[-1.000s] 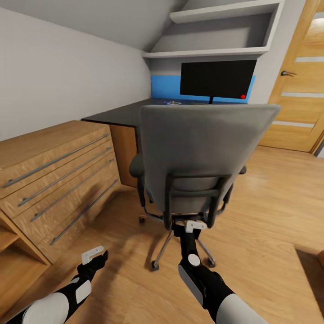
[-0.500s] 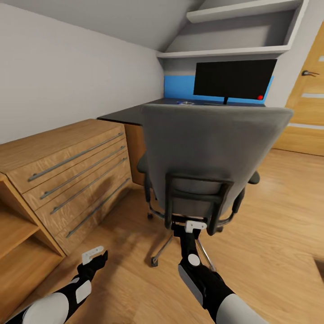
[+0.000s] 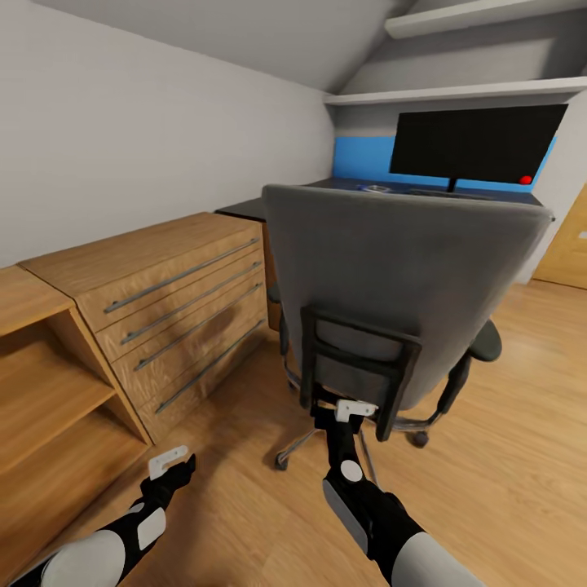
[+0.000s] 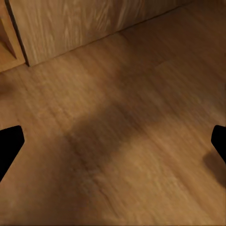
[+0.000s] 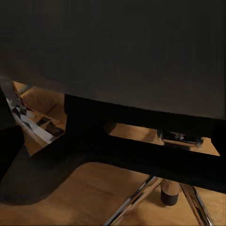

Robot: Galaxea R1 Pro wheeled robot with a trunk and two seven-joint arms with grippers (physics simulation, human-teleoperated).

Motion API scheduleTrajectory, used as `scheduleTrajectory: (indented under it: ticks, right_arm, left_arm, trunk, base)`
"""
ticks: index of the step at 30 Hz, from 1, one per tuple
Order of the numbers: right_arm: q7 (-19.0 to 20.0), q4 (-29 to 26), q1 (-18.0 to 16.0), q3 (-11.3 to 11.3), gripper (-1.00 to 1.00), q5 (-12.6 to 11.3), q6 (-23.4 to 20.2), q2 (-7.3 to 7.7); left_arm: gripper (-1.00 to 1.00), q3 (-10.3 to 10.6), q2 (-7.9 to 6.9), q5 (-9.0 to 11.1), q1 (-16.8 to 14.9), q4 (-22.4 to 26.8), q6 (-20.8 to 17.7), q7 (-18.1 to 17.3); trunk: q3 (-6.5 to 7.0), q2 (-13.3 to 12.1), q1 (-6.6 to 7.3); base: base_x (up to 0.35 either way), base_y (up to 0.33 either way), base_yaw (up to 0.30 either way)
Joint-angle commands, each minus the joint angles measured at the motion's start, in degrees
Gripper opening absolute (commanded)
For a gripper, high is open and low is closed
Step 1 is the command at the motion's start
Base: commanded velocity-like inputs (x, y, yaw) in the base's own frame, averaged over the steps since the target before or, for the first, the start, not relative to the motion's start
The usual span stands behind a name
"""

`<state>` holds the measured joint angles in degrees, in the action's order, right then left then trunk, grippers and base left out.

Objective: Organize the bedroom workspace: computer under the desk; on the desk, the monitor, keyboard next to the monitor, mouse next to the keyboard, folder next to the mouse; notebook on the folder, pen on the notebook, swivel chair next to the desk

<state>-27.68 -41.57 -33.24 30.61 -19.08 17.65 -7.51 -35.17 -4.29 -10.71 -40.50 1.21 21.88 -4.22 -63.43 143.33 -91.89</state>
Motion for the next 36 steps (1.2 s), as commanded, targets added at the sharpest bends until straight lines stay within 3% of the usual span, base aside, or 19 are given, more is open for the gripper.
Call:
scheduleTrajectory:
  ticks: [1,15,22,27,36]
  right_arm:
    - [-0.27,0.00,-0.07,0.33,1.00,-0.51,0.37,0.04]
    - [0.04,0.25,-0.07,0.40,1.00,-0.52,0.34,0.02]
    - [0.13,1.30,-0.07,2.44,1.00,-0.57,0.36,-0.11]
    - [0.09,1.78,-0.07,3.95,1.00,-0.60,0.37,-0.24]
    - [0.09,4.57,-0.07,4.34,1.00,-0.68,1.10,-0.46]
  left_arm:
    - [1.00,-0.52,-0.02,-0.45,-0.03,-0.06,0.18,-0.17]
    - [1.00,-0.52,0.05,-0.45,-0.05,-0.06,0.18,-0.17]
    - [1.00,-0.52,0.07,-0.45,-0.03,-0.06,0.17,-0.17]
    - [1.00,-0.52,0.11,-0.45,-0.03,-0.06,0.12,-0.17]
    - [1.00,-0.52,0.15,-0.45,-0.03,-0.06,0.10,-0.17]
  trunk:
    - [-0.05,0.02,0.01]
    - [-0.05,0.02,0.01]
    - [-0.05,0.02,0.01]
    - [0.01,0.02,0.01]
    - [0.52,0.02,0.01]
  base:
    - [0.000,0.000,0.121]
    - [-0.267,0.000,0.013]
    - [-0.292,0.109,0.000]
    - [-0.100,0.084,-0.027]
    - [-0.013,0.011,-0.147]
